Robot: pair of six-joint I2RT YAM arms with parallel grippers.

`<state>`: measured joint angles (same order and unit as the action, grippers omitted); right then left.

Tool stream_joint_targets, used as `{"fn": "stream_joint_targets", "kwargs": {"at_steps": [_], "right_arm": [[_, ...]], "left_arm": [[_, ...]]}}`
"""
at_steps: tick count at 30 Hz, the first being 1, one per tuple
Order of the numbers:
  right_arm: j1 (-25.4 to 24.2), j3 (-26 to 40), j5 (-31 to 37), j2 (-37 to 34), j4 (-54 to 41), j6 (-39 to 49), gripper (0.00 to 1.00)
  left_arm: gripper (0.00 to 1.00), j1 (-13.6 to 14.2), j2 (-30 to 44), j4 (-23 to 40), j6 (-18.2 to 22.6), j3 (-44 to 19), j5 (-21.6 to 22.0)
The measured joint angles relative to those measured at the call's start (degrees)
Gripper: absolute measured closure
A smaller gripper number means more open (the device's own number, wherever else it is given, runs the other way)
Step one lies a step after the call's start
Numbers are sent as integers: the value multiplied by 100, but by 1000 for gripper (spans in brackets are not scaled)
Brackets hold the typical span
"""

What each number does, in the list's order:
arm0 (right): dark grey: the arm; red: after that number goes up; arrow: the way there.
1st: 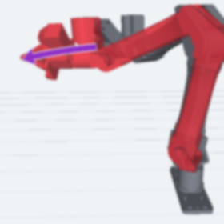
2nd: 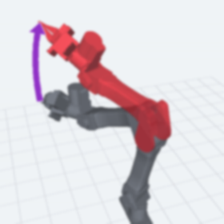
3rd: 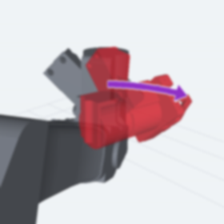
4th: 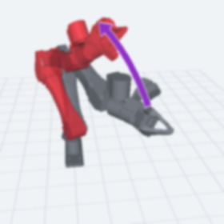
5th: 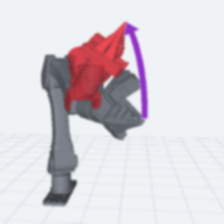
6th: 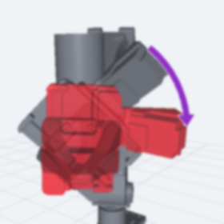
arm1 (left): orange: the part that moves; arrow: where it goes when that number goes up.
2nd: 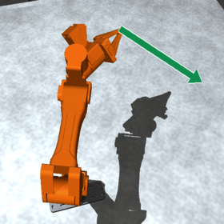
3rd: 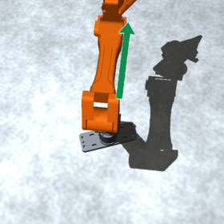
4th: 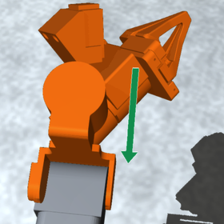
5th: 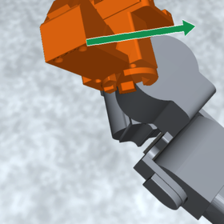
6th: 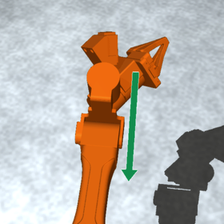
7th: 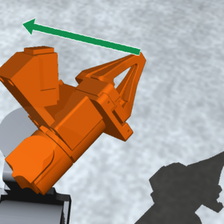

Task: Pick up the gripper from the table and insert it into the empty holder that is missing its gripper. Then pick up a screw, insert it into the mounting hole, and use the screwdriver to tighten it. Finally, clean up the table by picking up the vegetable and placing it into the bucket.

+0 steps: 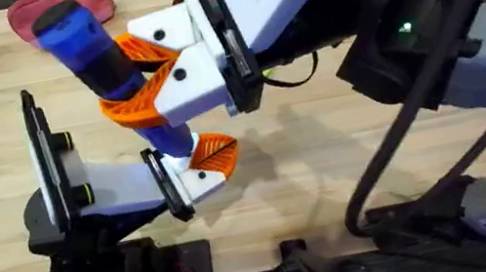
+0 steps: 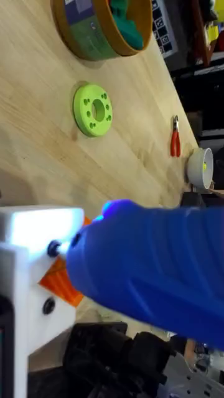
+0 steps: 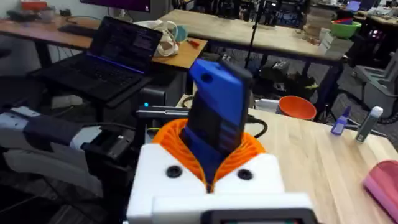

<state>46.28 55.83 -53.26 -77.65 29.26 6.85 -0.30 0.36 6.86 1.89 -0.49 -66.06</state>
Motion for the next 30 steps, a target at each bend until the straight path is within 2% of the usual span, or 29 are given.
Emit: {"fn": "stream_joint_targets", "kwargs": {"at_steps": [12, 21, 25, 30], "right_arm": [[-10, 34, -85, 2, 326, -66, 992], [-232, 638, -91, 105, -436, -107, 992], [-339, 995, -88, 185, -1149, -51, 993], [-513, 1691, 339, 192, -3373, 445, 993]], "left_arm": [[981, 0, 0, 2, 2, 0, -13], [981, 0, 0, 0, 2, 0, -11], [981, 0, 0, 1, 2, 0, -11], [981, 0, 0, 1, 2, 0, -13]]}}
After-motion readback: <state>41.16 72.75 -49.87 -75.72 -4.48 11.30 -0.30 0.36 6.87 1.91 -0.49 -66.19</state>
